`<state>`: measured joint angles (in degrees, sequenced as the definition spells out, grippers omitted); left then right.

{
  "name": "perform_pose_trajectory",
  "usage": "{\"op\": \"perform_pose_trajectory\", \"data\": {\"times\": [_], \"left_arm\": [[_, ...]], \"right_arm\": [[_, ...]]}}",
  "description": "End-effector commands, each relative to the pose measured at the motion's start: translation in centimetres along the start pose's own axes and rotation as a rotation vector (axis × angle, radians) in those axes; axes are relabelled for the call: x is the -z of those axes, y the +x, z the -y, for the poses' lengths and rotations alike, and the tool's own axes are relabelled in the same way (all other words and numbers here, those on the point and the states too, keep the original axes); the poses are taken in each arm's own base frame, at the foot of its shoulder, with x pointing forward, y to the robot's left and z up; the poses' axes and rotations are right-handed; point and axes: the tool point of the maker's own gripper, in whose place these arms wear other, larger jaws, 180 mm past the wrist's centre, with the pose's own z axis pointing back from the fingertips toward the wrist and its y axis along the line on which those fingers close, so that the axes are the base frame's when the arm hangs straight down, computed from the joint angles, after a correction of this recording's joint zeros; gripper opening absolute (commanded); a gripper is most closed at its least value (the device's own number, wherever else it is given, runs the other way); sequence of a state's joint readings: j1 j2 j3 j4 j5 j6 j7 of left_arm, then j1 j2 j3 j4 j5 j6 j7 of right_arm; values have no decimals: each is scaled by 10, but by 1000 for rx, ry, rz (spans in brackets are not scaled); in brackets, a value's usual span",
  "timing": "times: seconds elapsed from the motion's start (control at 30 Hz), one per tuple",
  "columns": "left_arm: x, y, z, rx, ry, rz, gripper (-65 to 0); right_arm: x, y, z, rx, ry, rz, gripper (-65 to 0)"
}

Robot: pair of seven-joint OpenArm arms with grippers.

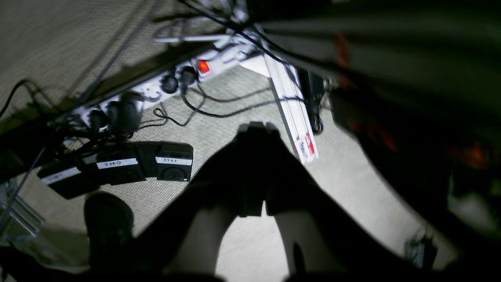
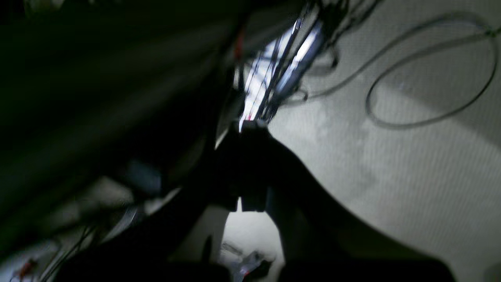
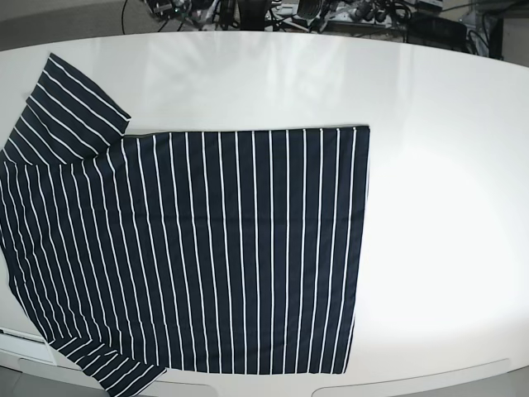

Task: Fold the T-shirt properly

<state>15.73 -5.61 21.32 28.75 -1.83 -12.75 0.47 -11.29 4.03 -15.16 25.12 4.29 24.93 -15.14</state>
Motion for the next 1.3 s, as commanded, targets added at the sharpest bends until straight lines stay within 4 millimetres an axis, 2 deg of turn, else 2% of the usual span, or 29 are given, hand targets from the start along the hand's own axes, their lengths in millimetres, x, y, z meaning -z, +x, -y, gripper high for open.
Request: {"op": "perform_pose_trajectory", "data": {"times": [0.0, 0.17, 0.33, 0.5, 0.7, 0.77, 0.87, 1.0, 1.03, 1.1, 1.27], "left_arm": [[-4, -8, 3, 9, -17, -3, -650], [-29, -38, 8, 47, -33, -15, -650], [-69, -60, 10, 126, -41, -26, -650], [-118, -61, 21, 218, -44, 14, -650], [-183, -57, 31, 343, -28, 39, -650], [-203, -50, 35, 419, -10, 63, -650], [-232, -27, 36, 522, 39, 125, -650], [-266, 9, 34, 588, 113, 198, -650], [-274, 18, 33, 595, 130, 218, -650], [-288, 41, 26, 605, 177, 273, -650], [-314, 83, -1, 636, 304, 372, -650]], "right_arm": [[-1, -13, -3, 2, 10, -9, -650], [-11, -54, -4, 17, -22, -4, -650], [-37, -84, -11, 10, -75, 36, -650], [-81, -102, -23, -62, -115, 98, -650], [-145, -117, -53, -123, -146, 138, -650], [-168, -116, -60, -156, -183, 162, -650], [-204, -103, -60, -248, -299, 211, -650], [-247, -59, -48, -338, -457, 308, -650], [-253, -56, -45, -344, -482, 296, -650], [-264, -54, -36, -335, -547, 274, -650], [-299, -22, -20, -379, -731, 410, -650]]}}
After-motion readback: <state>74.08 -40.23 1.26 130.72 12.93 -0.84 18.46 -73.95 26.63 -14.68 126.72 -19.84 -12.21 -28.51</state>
